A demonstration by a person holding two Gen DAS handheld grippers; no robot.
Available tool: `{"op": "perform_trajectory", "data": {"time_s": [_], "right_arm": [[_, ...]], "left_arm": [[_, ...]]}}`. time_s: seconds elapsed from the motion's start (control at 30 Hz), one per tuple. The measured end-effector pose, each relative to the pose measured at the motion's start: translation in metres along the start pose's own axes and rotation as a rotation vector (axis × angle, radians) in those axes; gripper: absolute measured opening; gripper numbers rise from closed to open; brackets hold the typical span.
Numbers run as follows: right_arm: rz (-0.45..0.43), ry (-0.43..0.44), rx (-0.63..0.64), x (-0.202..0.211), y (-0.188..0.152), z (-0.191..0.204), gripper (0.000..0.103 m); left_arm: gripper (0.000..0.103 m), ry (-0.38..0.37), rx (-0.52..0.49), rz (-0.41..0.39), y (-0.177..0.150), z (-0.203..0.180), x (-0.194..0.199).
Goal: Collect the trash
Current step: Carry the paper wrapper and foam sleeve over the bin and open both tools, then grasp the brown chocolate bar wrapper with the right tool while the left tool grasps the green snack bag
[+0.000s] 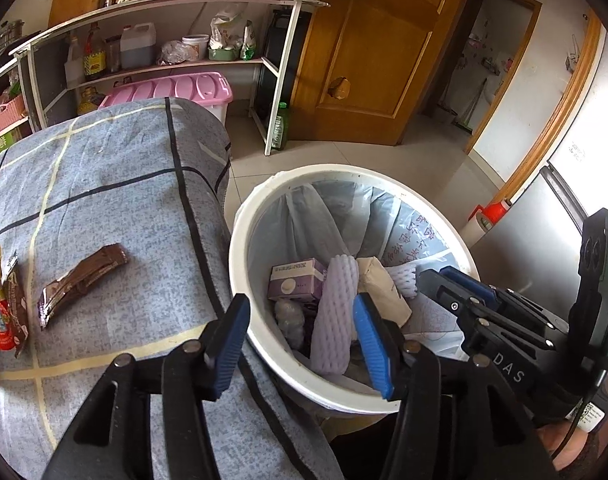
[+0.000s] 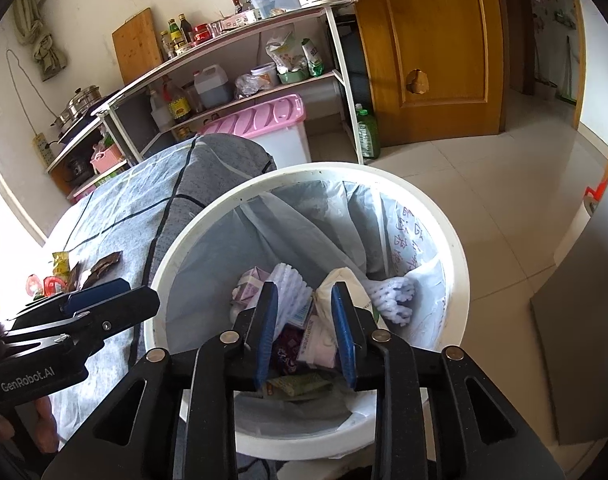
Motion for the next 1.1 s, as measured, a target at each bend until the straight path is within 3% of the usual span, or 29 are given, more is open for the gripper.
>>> {"op": "perform_trajectory", "data": {"time_s": [0.2,0.33,0.43,0.67,0.77,1.1], "right_arm": [[-0.011,0.023,0.021,0.005,0.0,0.02,0.034],[-0.02,0.047,0.039,0.007,-0.001,0.038,0.036],[-0.027,0.065,0.055,0.008,-0.001,0.052,0.036],[-0.035,0.108,0.09,0.008,-0.003,0.086,0.037],[-0.031,0.126,0.105,0.004,-0.005,0.1,0.038],[-0.002,0.184,0.156,-0.014,-0.014,0.143,0.041]], "left_arm": [[0.058,0.022,0.027,-0.04,-0.001,0.019,0.018],[0.059,0.1,0.006,-0.098,-0.003,0.032,0.035],[0.06,0.071,0.043,-0.098,-0.005,0.043,0.043],[0.06,0.125,0.087,-0.132,-0.013,0.074,0.061],[0.06,0.124,0.128,-0.133,-0.019,0.091,0.066],[0.061,0.23,0.268,-0.14,-0.046,0.17,0.081]]}}
Point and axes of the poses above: each gripper's, at about its wrist camera, not at the fingertips, and x roughly against the way its jaws point, z to its left, y to its top, the point moved 7 cm from there along -x, roughly the way its jaws point, and after that the axes turned 9 degrees about y, right-handed, at the moved point
